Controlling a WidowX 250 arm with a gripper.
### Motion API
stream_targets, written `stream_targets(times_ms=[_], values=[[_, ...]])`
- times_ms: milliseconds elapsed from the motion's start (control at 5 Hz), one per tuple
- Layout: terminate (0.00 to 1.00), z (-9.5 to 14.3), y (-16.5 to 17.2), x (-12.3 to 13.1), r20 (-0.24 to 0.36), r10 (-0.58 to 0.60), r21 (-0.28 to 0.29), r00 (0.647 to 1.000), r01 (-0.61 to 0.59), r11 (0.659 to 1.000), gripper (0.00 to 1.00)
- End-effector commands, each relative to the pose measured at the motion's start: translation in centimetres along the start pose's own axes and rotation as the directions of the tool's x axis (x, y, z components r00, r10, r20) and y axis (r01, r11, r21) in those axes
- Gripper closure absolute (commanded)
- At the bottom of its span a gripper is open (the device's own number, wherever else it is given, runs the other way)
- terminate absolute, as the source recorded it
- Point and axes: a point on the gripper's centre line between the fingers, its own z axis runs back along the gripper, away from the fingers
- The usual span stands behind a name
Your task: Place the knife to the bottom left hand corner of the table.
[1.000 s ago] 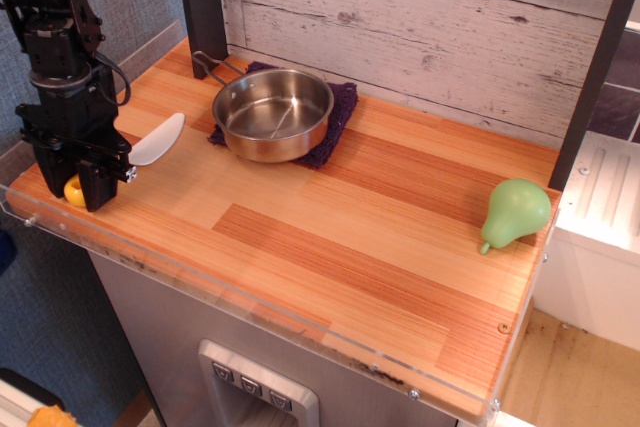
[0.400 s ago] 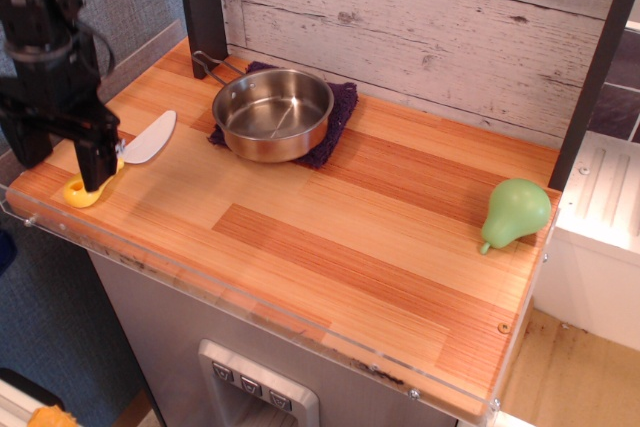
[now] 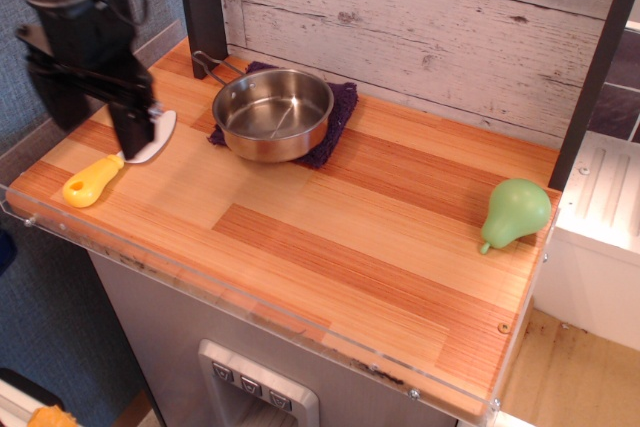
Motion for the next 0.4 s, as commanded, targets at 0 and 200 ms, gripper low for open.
stream_targets(times_ms=[0, 200], values=[[0.0, -0.04, -1.19, 0.43, 0.011, -0.12, -0.09, 0.993, 0.12, 0.989, 0.0], [1.0, -0.04, -1.19, 0.43, 0.011, -0.12, -0.09, 0.993, 0.12, 0.989, 0.0]])
